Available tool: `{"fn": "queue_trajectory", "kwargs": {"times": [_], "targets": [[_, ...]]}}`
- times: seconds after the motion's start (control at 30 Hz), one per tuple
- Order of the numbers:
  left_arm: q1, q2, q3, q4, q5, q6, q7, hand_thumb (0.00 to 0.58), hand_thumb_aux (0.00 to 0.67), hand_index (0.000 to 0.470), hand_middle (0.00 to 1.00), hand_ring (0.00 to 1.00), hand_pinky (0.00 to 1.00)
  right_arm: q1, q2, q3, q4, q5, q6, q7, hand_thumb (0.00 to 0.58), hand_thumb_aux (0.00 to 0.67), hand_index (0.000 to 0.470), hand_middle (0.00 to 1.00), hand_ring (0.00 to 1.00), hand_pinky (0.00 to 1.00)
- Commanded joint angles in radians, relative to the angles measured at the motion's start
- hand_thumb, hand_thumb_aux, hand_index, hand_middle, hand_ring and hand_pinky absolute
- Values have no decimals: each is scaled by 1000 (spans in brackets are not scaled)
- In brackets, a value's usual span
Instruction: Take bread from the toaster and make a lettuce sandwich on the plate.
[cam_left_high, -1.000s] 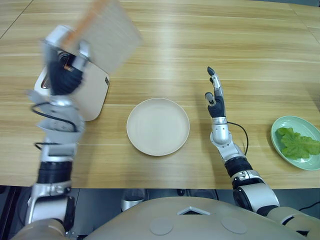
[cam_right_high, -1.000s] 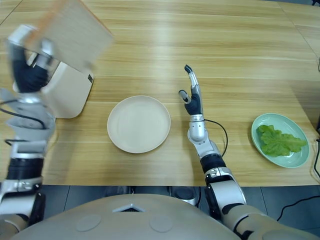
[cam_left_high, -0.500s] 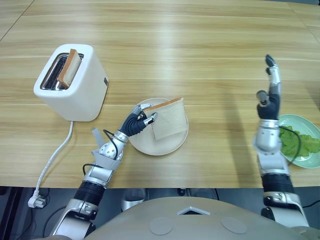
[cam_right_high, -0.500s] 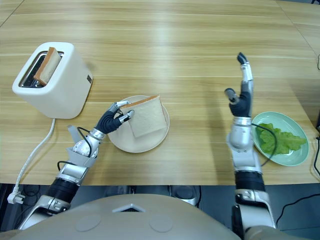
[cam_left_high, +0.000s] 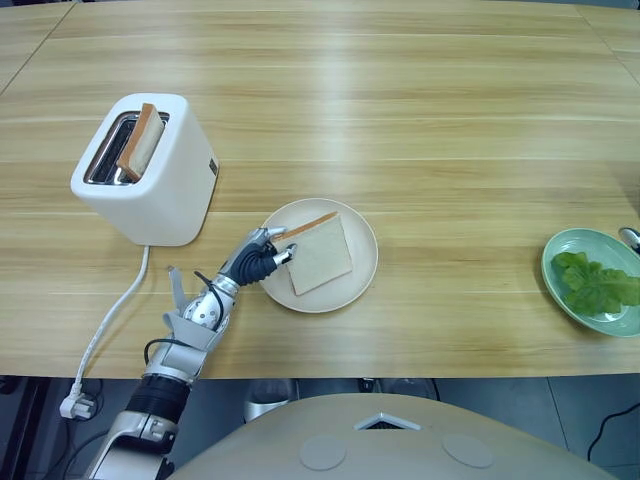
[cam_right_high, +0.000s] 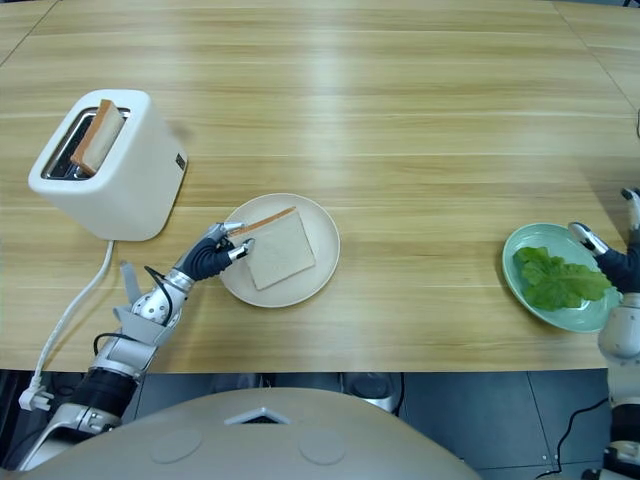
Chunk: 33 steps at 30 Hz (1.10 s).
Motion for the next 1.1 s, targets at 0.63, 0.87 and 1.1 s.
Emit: {"fn": "queue_trajectory", "kwargs": {"times": [0.63,0.87,1.1], "targets": [[57,71,56,-135,285,127,149,0,0,0,0,0,0,-72,-27,392,412,-118,66,-207,0,0,0,0,0,0],[58,65,69,-154,283,134,149,0,0,0,0,0,0,-114,-25,456,484,-98,24,-204,558,539,370,0,0,0],[53,59,68,-159,279,134,150,0,0,0,0,0,0,-155,-27,481,513,-76,-13,-218,580,670,460,0,0,0]]}}
